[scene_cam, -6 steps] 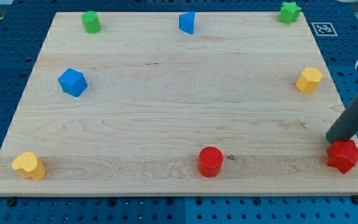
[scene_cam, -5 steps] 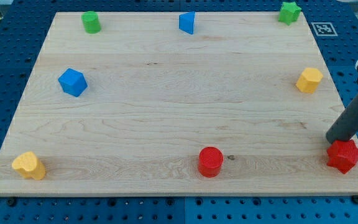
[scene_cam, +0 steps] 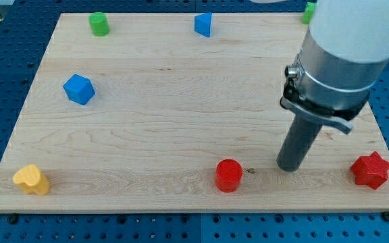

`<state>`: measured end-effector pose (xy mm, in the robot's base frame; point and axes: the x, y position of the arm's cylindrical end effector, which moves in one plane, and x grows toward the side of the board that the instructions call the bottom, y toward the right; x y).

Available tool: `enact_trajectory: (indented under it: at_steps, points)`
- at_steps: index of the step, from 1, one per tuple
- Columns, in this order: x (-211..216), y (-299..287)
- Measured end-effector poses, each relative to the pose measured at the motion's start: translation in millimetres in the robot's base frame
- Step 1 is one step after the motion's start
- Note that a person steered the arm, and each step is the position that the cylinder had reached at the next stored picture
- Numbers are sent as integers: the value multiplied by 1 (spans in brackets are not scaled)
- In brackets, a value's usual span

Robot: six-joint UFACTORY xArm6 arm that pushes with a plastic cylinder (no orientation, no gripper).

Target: Move your arm towards the red circle

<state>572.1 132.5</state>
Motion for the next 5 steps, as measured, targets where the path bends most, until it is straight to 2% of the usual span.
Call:
enact_trajectory:
  at_steps: [1,5]
  points:
    - [38,0]
    - [46,-31]
